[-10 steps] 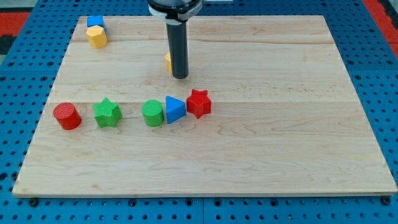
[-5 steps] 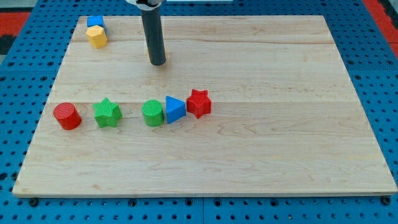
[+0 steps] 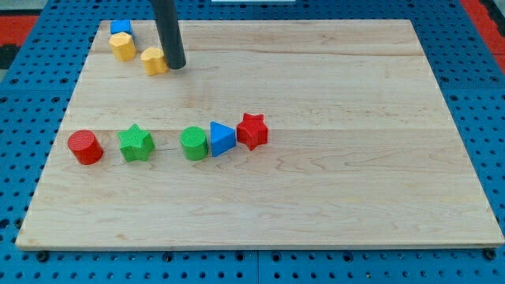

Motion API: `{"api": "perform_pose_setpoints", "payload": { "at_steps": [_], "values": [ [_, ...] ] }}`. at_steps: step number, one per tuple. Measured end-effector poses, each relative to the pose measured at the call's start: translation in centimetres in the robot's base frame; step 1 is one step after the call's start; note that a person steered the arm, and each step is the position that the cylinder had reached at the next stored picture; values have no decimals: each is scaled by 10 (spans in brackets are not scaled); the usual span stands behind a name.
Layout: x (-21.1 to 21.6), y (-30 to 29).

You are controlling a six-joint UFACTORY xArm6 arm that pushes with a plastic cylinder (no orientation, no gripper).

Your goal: Move the heart diagonal bottom right to the hexagon

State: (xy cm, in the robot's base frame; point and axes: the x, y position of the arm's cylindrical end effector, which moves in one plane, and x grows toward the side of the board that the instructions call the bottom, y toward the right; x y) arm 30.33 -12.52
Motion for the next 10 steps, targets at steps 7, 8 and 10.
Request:
{"api": "perform_pose_setpoints", "payload": {
  "at_steps": [7,8,10],
  "values": [
    [13,1],
    [13,-7],
    [10,-42]
  ]
}}
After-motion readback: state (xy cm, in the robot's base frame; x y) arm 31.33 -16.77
